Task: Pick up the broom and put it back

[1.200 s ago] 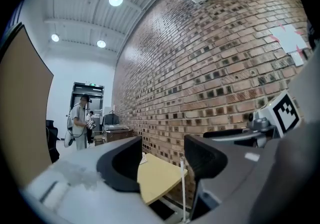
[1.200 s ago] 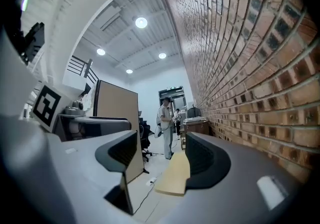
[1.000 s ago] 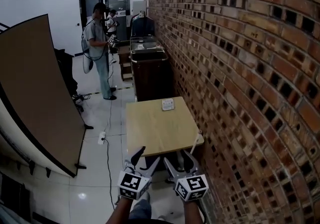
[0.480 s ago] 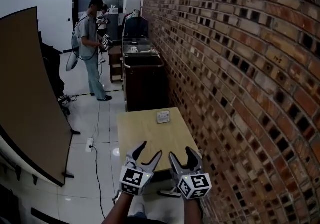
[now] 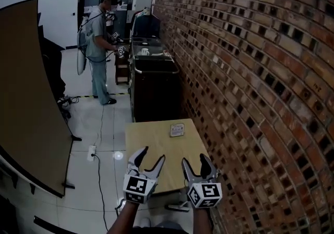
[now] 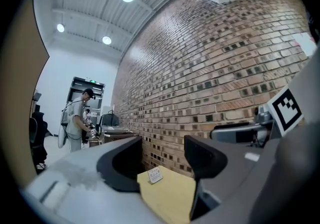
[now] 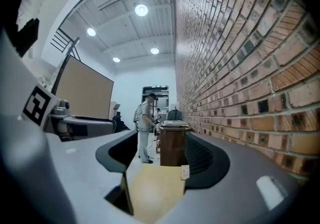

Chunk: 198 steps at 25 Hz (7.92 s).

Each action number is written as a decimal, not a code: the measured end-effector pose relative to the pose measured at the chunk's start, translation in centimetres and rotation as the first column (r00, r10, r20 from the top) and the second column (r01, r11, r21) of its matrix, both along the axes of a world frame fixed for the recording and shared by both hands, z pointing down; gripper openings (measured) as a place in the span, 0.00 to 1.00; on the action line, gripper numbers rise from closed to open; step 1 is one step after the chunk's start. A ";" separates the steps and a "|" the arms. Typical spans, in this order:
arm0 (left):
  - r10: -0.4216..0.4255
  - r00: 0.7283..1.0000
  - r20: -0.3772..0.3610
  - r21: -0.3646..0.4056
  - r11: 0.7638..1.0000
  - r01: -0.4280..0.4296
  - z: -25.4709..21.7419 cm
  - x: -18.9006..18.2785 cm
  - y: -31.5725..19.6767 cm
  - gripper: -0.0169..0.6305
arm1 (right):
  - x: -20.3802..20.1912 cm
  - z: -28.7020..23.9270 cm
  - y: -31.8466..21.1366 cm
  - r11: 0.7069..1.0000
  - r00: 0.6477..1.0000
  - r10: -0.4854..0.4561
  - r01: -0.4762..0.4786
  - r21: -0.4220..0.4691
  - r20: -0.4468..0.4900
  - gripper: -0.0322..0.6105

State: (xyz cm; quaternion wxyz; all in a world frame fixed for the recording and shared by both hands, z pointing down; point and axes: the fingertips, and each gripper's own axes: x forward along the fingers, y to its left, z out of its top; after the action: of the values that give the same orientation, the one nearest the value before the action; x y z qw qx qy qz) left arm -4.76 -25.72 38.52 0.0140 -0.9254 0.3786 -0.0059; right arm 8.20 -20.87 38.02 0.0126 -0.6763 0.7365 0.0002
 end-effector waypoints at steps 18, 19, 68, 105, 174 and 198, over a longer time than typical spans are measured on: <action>0.206 0.978 0.021 0.001 0.979 -0.206 -0.2 12.9 -1.6 0.40 | 13.0 0.5 3.5 0.960 0.960 0.280 -0.280 -0.017 -0.022 0.52; 0.233 0.972 0.027 0.001 0.972 -0.233 0.0 14.2 -1.3 0.40 | 14.2 0.8 4.3 0.952 0.952 0.307 -0.307 -0.019 -0.015 0.52; 0.601 0.767 0.225 -0.328 0.788 -0.521 21.9 30.7 3.9 0.39 | 22.0 34.4 16.9 0.727 0.844 0.525 -0.379 -0.572 0.108 0.52; 0.389 0.884 0.259 -0.384 0.881 -0.276 24.3 24.2 -3.5 0.39 | 25.6 43.6 0.4 0.811 0.931 0.322 -0.180 -0.556 0.169 0.21; 0.064 0.997 -0.040 0.009 0.998 -0.064 -1.9 9.9 -0.5 0.39 | 10.5 -2.7 3.6 0.981 0.982 0.185 -0.186 0.045 0.031 0.18; 0.141 0.988 -0.067 0.025 0.990 -0.139 -2.3 11.3 0.7 0.39 | 10.7 -1.7 4.5 0.978 0.978 0.206 -0.207 0.020 0.028 0.18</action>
State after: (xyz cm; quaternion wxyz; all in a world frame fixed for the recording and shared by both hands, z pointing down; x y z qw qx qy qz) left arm 6.49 -25.03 36.25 0.0109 -0.9492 0.3130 0.0308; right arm 18.91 -16.36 36.34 0.0297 -0.7488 0.6621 0.0012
